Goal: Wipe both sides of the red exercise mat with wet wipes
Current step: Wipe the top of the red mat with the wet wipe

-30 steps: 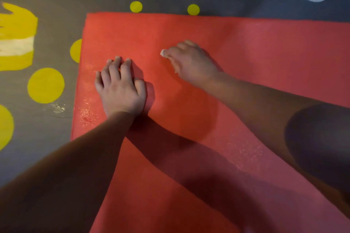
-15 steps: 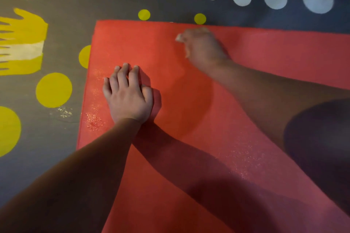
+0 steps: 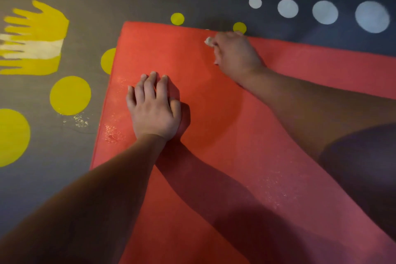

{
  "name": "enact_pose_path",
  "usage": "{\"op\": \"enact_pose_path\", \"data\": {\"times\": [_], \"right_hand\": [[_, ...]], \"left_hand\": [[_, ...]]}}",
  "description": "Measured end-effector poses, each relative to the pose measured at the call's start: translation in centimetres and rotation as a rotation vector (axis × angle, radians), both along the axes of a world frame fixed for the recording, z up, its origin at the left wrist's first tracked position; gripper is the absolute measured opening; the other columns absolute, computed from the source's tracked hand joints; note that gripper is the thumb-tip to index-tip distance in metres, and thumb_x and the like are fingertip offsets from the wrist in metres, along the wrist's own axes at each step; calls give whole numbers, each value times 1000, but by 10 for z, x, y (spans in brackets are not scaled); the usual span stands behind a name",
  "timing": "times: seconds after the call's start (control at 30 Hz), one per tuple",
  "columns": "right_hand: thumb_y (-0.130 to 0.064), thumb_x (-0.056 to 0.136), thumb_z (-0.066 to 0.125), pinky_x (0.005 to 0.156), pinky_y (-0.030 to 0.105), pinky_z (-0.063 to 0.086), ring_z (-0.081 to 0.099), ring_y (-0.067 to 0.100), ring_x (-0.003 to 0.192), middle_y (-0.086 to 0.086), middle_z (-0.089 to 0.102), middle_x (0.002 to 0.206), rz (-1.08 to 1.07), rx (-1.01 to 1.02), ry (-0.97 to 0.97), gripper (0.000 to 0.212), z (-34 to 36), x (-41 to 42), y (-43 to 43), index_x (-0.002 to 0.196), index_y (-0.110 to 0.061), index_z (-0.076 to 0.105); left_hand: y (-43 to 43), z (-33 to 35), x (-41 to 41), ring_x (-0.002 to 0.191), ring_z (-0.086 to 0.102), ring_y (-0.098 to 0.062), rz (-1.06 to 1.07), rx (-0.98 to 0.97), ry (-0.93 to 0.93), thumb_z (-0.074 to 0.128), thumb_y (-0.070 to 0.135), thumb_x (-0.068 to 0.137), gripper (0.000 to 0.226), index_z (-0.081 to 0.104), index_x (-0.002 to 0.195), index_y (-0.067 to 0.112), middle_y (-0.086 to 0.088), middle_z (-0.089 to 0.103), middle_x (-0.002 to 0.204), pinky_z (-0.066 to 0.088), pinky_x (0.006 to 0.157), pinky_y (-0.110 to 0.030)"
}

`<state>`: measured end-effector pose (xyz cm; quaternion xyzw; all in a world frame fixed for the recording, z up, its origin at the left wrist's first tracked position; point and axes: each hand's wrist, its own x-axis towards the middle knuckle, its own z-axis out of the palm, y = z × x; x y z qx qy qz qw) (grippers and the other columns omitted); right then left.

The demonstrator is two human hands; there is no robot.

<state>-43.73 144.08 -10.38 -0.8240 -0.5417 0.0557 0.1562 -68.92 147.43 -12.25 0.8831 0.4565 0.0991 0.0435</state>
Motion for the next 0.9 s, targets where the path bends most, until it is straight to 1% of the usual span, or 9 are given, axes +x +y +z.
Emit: {"op": "enact_pose_path", "data": {"times": [0.1, 0.17, 0.3, 0.43, 0.5, 0.57, 0.6, 0.77, 0.9], "right_hand": [[-18, 88, 49, 84, 40, 44, 62, 37, 98, 16, 69, 103, -285, -82, -78, 27, -2, 25, 9, 106, -10, 67], [-13, 89, 46, 86, 39, 44, 61, 37, 101, 18, 68, 106, -363, -78, -64, 28, -1, 14, 24, 106, -7, 67], [-9, 90, 45, 89, 42, 44, 63, 39, 97, 22, 68, 101, -138, -12, 9, 25, 4, -41, 41, 102, -1, 66], [-17, 94, 50, 86, 40, 43, 61, 37, 87, 17, 67, 92, 229, 32, 43, 32, -6, -57, 9, 118, -5, 66], [-29, 99, 43, 81, 41, 45, 59, 35, 80, 15, 66, 84, 198, 34, 2, 34, -5, -37, 7, 105, -11, 72], [-42, 99, 20, 81, 42, 41, 60, 37, 80, 19, 67, 83, 13, -32, -64, 63, -1, -12, 18, 89, -8, 71], [-43, 99, 15, 83, 42, 37, 59, 37, 84, 20, 67, 88, -71, -76, -91, 67, 1, -4, 25, 90, -7, 71], [-31, 100, 39, 88, 40, 40, 61, 39, 93, 20, 68, 97, -79, 43, 21, 38, 6, -19, 44, 98, -7, 69], [-38, 99, 47, 82, 43, 46, 60, 39, 95, 18, 63, 106, -175, 109, 75, 34, 5, -26, 35, 110, -10, 62]], "left_hand": [[2, 0, 0, 147, 33, -30, -6, -9, 2, 44, 40, 87, 60, 51, 143, 20, -6, 44, 154, 20, 120, -55], [2, 1, 1, 147, 33, -29, -3, -6, 6, 44, 40, 86, 60, 51, 142, 20, -5, 44, 154, 20, 120, -55], [0, 0, 1, 146, 35, -29, 0, 13, 6, 46, 39, 86, 59, 53, 141, 20, -5, 46, 153, 22, 120, -54], [-1, 0, 1, 145, 36, -29, 5, 24, -6, 46, 39, 86, 58, 53, 141, 20, -5, 47, 152, 23, 119, -54], [0, -1, 1, 145, 36, -28, 6, 28, -3, 47, 39, 87, 58, 53, 141, 21, -5, 47, 153, 23, 119, -54], [0, -2, 0, 146, 35, -28, 3, 20, 3, 47, 39, 87, 58, 53, 142, 21, -5, 46, 153, 22, 120, -54], [0, -2, 1, 146, 35, -29, 1, 24, 6, 47, 39, 87, 58, 53, 142, 21, -5, 46, 153, 22, 120, -54], [1, -2, 1, 144, 38, -29, 1, 50, 4, 48, 39, 87, 58, 54, 141, 20, -5, 48, 152, 24, 119, -54], [1, -4, 2, 144, 37, -29, 2, 45, 14, 48, 39, 87, 58, 54, 141, 21, -5, 47, 152, 24, 119, -53]]}}
